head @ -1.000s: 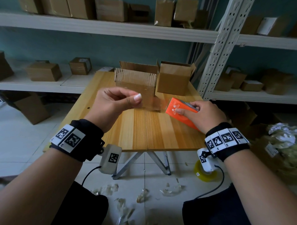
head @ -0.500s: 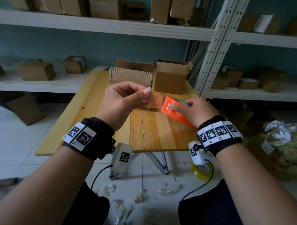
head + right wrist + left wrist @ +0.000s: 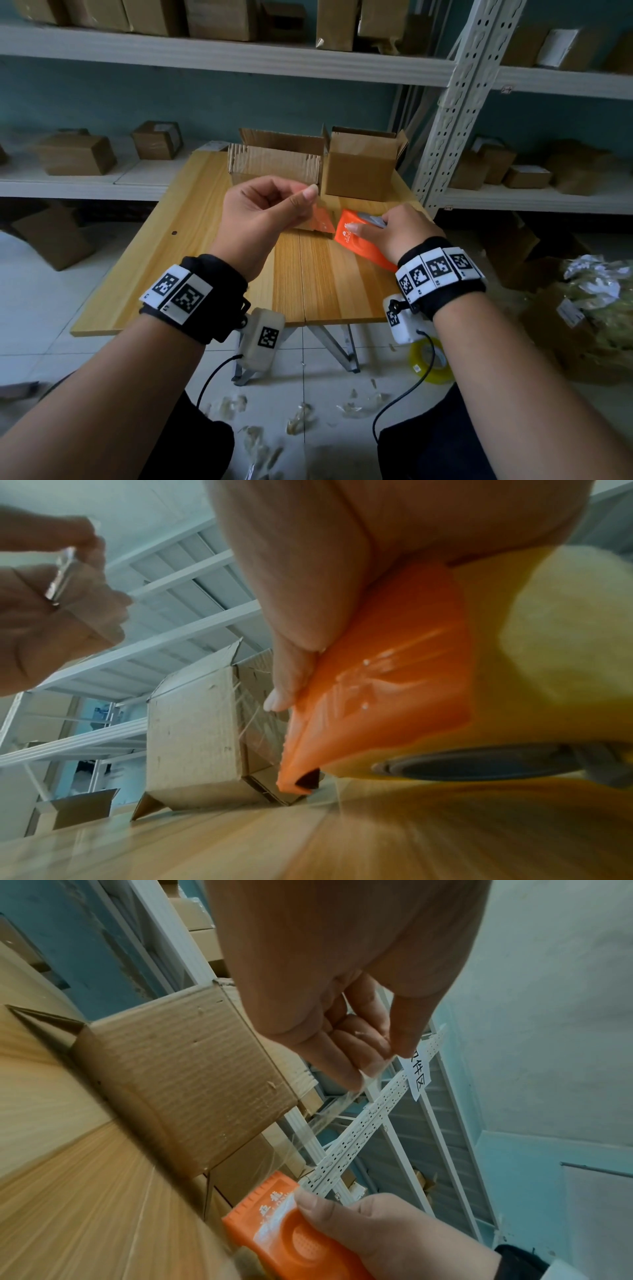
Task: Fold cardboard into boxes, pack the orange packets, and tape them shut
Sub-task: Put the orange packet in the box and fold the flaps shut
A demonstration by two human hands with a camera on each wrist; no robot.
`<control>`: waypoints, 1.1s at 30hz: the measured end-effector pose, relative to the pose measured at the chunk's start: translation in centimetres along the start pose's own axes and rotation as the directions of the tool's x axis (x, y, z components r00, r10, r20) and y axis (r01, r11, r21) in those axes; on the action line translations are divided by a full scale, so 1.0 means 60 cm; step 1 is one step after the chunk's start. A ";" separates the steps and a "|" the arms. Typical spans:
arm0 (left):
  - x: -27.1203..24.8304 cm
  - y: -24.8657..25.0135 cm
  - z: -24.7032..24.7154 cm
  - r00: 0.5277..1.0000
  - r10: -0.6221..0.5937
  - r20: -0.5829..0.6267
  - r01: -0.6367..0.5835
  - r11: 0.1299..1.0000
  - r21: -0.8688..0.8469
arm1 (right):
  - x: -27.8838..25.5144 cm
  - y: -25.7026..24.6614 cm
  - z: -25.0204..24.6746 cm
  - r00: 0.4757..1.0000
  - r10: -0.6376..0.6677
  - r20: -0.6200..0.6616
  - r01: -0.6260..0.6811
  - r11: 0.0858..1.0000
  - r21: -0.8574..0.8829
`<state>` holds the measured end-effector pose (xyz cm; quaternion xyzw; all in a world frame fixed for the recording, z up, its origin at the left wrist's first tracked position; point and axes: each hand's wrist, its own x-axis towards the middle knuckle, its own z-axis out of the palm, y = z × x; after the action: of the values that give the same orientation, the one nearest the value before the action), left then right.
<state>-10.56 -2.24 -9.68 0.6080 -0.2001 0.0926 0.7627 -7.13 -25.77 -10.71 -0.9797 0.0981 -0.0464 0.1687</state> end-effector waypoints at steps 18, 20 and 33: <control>-0.019 0.011 -0.017 0.986 -0.011 0.168 -0.035 0.963 0.269 | -0.006 -0.003 -0.003 0.999 0.019 0.050 -0.017 0.999 -0.042; -0.022 0.011 -0.018 0.979 -0.027 0.204 -0.029 0.963 0.268 | -0.004 -0.005 -0.002 0.999 0.025 0.043 -0.022 0.998 -0.061; -0.048 0.005 0.000 0.951 -0.108 0.291 -0.045 0.880 0.472 | -0.005 -0.029 0.000 0.995 0.084 0.055 -0.081 0.995 -0.053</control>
<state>-13.30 -1.85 -10.62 0.7857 -0.2780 0.0300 0.5518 -7.11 -24.10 -10.13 -0.9797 0.1346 -0.0088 0.1483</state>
